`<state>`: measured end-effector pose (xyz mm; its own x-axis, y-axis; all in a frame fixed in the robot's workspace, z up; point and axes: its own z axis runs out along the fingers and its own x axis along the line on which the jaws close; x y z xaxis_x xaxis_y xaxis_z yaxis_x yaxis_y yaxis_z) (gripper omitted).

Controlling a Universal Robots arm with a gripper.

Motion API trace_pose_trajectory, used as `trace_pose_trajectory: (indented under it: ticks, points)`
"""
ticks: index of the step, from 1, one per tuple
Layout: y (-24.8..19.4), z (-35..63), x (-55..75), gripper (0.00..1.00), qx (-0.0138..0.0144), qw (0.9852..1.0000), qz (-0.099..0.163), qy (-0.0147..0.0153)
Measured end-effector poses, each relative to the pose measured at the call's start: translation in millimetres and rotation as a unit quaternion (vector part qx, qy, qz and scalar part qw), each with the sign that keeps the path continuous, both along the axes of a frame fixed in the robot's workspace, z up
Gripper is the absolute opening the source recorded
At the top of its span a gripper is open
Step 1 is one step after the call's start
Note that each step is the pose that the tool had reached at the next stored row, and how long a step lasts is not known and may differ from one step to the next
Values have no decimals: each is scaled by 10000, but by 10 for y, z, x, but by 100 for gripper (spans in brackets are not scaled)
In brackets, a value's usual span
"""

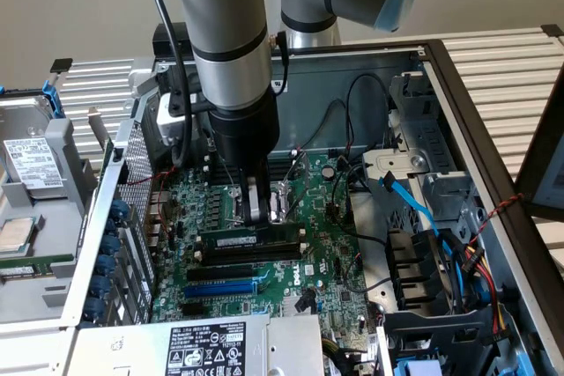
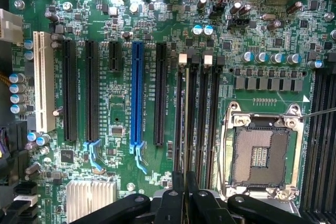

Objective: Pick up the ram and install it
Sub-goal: 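Insert the ram into the slot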

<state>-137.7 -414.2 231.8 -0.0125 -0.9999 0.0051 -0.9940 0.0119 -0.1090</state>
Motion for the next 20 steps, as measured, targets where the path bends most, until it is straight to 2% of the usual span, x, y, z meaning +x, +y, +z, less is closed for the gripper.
trace_pose_trajectory:
  ticks: [5,8,20]
  points:
    - [0,-8,-1,13,-1,10000,2,0]
    - [0,-16,-2,13,-2,10000,2,-13]
    - [0,-33,-6,13,-4,10000,2,-13]
